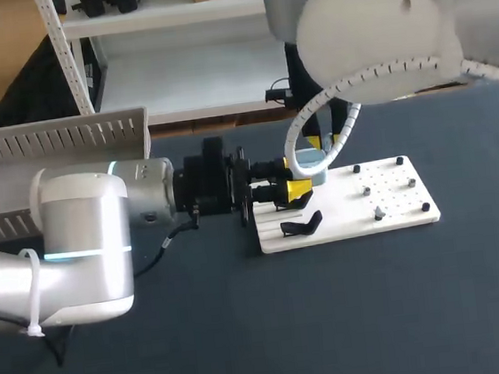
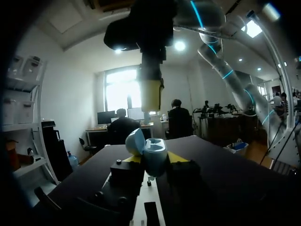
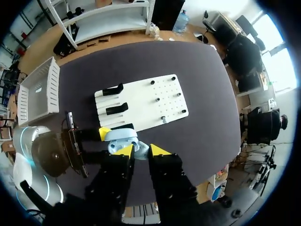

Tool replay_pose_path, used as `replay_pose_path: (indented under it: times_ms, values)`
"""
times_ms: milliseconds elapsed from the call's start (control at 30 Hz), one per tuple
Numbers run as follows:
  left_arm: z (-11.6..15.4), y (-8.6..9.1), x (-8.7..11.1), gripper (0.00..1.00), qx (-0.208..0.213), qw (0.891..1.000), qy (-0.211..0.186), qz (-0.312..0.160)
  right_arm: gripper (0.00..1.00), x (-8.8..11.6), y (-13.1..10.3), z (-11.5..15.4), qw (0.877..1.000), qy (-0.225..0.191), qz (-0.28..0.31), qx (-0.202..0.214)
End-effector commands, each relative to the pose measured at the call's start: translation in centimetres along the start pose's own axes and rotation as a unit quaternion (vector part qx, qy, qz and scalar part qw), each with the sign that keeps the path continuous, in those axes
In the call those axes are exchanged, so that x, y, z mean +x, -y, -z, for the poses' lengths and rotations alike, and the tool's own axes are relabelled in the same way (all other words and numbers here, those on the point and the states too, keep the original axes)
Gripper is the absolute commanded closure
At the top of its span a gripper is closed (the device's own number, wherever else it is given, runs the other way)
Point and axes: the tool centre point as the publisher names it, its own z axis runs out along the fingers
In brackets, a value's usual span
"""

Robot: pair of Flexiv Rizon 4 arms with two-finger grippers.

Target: Pick up each earbud case from the left stands, insert the matching earbuds, close the lid, and place the case in the box.

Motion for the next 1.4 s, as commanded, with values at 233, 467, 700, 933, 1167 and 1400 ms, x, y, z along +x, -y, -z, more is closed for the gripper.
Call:
replay_pose_path:
  times_ms: [233,467,700,933,1167,1400]
  values:
    - [-0.1,0.0,0.1,1.0,-0.002,1.0,0.001,-0.001,1.0,0.3,-0.1,-0.1,1.0,0.004,-0.001,0.001]
    - [-0.1,0.0,0.1,1.0,-0.002,1.0,0.001,-0.001,1.0,0.9,-0.6,-0.3,1.0,-0.002,-0.003,-0.002]
    - [-0.1,0.0,0.1,1.0,-0.002,1.0,0.001,-0.001,1.0,1.1,-0.8,-0.3,0.999,-0.004,-0.052,-0.01]
    - [-0.1,0.0,0.1,1.0,-0.002,1.0,0.001,-0.001,1.0,1.4,-0.8,-0.6,0.997,-0.006,-0.082,0.007]
    - [-0.1,0.0,0.1,1.0,-0.002,1.0,0.001,-0.001,1.0,1.8,-1.3,-0.5,0.996,0.009,-0.082,0.023]
    - [-0.1,0.0,0.1,1.0,-0.002,1.0,0.001,-0.001,1.0,2.0,-1.7,-0.7,0.996,0.014,-0.079,0.04]
